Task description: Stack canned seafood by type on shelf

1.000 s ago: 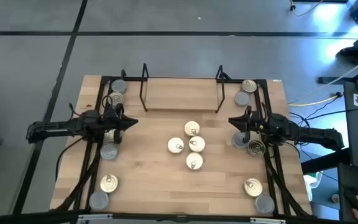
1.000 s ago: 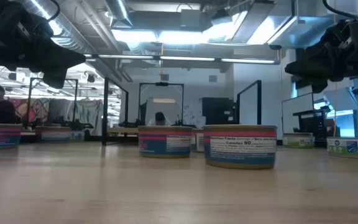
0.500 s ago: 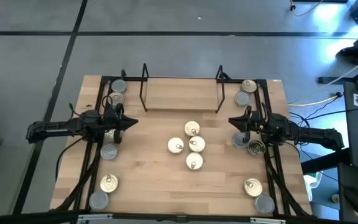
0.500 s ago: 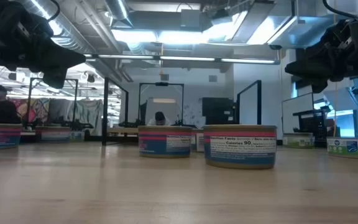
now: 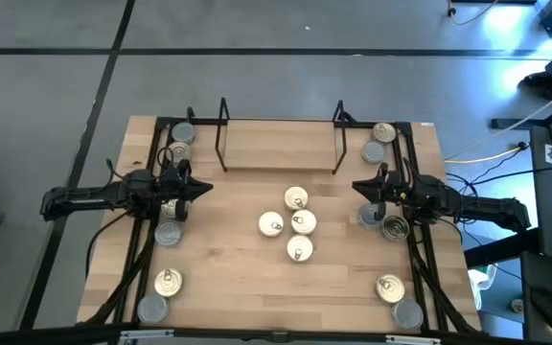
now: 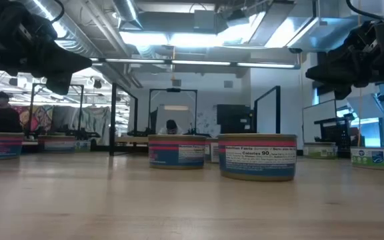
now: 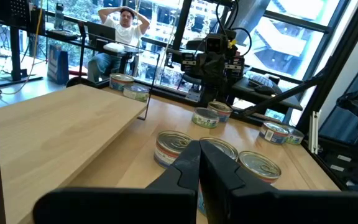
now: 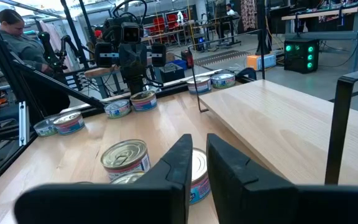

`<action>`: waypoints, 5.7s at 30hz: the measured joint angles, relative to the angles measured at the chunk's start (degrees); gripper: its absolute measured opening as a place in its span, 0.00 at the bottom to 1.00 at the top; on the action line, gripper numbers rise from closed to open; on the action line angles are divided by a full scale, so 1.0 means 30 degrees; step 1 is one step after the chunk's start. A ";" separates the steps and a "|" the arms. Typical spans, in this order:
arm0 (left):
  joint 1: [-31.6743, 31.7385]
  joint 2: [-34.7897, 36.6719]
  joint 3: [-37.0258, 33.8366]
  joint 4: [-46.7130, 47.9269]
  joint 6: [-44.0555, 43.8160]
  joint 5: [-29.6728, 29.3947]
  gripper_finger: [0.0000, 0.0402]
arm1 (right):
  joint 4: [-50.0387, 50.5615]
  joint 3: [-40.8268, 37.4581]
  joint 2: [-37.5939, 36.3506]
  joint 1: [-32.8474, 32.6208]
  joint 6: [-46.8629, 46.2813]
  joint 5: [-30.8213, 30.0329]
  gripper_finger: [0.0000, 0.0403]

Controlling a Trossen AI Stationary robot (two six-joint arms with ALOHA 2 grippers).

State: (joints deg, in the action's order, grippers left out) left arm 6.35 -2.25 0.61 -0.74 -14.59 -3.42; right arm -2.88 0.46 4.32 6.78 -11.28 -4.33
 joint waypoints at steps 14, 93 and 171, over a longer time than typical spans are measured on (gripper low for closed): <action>0.0000 0.0001 -0.0003 0.0003 -0.0004 0.0004 0.01 | -0.0006 -0.0001 -0.0002 0.0002 0.0004 0.0002 0.11; -0.1567 -1.7547 0.8584 -0.5823 0.4176 -0.0146 0.01 | -0.0159 -0.0004 0.0006 0.0003 0.0564 -0.1358 0.11; -0.3071 -3.1492 1.0349 -0.8483 0.0223 0.0321 0.62 | -0.3396 1.7292 3.1468 -0.4041 0.7842 0.4295 0.43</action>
State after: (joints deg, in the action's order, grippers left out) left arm -2.86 -96.73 31.66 -26.19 -13.92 -2.46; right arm -13.07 52.34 98.72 -5.34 12.24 8.55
